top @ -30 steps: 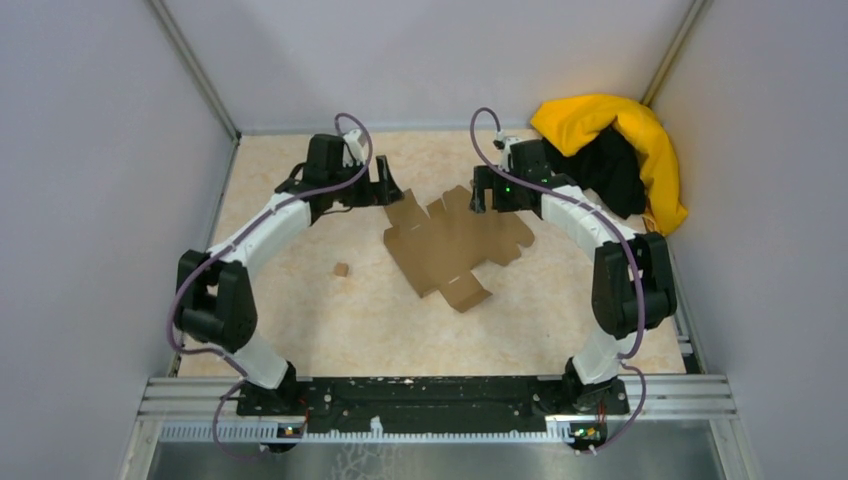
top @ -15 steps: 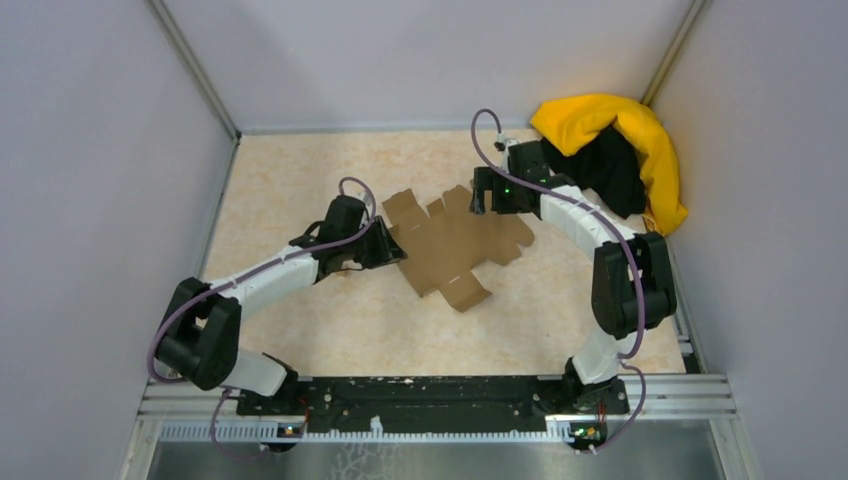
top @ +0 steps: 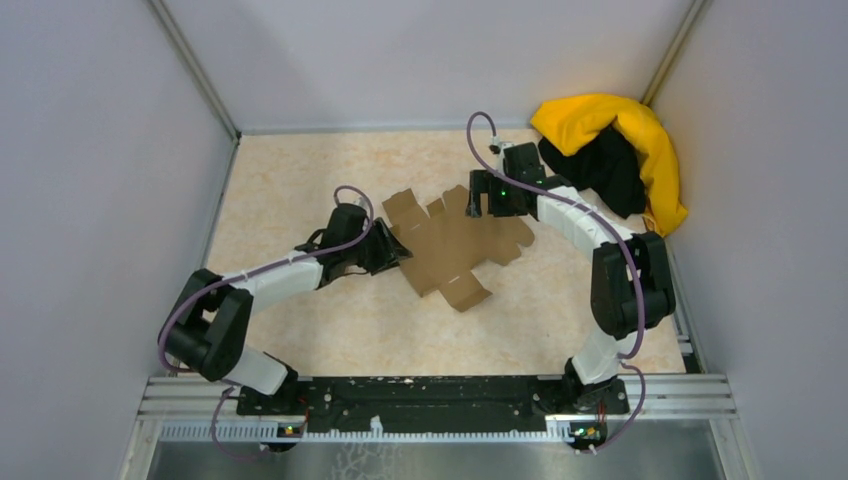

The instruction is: Fold the paper box

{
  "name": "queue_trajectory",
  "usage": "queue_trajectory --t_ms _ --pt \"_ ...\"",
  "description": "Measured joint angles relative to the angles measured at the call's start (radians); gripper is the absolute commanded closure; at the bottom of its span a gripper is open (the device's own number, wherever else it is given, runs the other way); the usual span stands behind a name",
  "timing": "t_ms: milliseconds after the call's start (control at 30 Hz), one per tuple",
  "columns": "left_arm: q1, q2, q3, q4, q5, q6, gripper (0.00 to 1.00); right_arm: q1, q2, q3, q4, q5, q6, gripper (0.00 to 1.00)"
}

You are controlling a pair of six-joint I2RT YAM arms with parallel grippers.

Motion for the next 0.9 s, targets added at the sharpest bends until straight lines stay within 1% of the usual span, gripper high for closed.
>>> queue_trajectory --t_ms 167,267,367,667,900 --pt "0.0 0.0 -0.028 0.012 -0.017 -0.023 0.38 0.001 0.0 0.0 0.0 -0.002 0.0 0.12" --pt "0.0 0.0 -0.038 0.014 -0.027 -0.03 0.36 0.002 0.0 -0.006 0.001 -0.006 0.0 0.12" --pt "0.0 0.008 -0.038 0.024 -0.031 -0.035 0.36 0.002 0.0 -0.012 0.001 -0.011 0.0 0.12" --pt "0.0 0.099 -0.043 0.072 -0.029 -0.064 0.36 0.002 0.004 -0.013 0.001 -0.015 -0.002 0.12" --pt "0.0 0.118 -0.048 0.113 -0.028 -0.074 0.37 0.002 0.014 -0.013 0.0 -0.016 -0.003 0.12"
